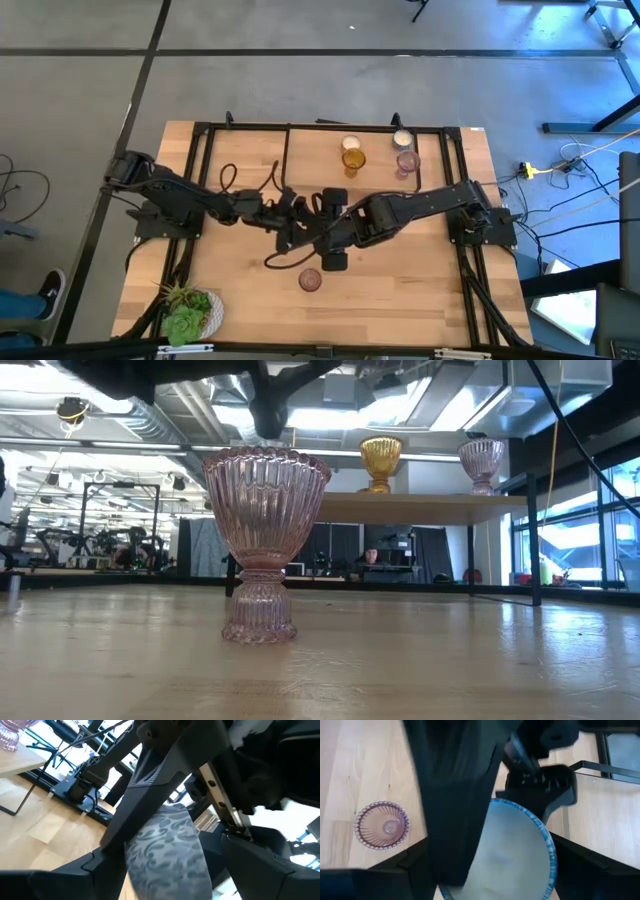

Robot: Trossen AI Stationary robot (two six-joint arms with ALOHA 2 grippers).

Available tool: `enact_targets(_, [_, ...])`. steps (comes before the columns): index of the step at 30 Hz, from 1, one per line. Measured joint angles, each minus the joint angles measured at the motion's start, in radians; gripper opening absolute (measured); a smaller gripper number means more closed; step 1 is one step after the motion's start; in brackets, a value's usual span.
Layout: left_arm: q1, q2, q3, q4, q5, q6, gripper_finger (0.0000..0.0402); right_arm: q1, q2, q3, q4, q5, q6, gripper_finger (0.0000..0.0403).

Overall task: Pick & Place candle stick holders
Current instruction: Put the light blue candle on the shelf

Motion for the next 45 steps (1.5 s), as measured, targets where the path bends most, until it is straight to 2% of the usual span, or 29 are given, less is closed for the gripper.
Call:
enact_targets(6, [0.003,0.061,0.042,-0.001,0.001,0.008,0.0299,-0.001,0.000,-0.001,0.000,-0.008,0.000,0.0301])
enact_targets(16, [0.007,0.070,0.050,-0.006,0.000,0.017,0.0291,-0.001,0.001,-0.001,-0.003,-0.007,0.000,0.0301])
enact_targets(20, [0.007,0.070,0.050,-0.008,0.001,0.018,0.0262,-0.001,0.001,-0.001,-0.001,-0.007,0.000,0.0301])
enact_targets(29, [0.008,0.071,0.050,-0.007,0.023,-0.004,0.0162,0.006,0.002,-0.001,-0.004,-0.001,-0.002,0.0303])
enact_targets(37, [0.001,0.072,0.049,-0.034,0.114,-0.015,0.0151,0.067,0.002,-0.001,-0.050,-0.045,0.002,0.0327])
enact_targets(45, [-0.003,0.072,0.048,-0.069,0.105,-0.046,0.0133,0.116,0.002,-0.001,-0.167,0.028,0.092,0.0327])
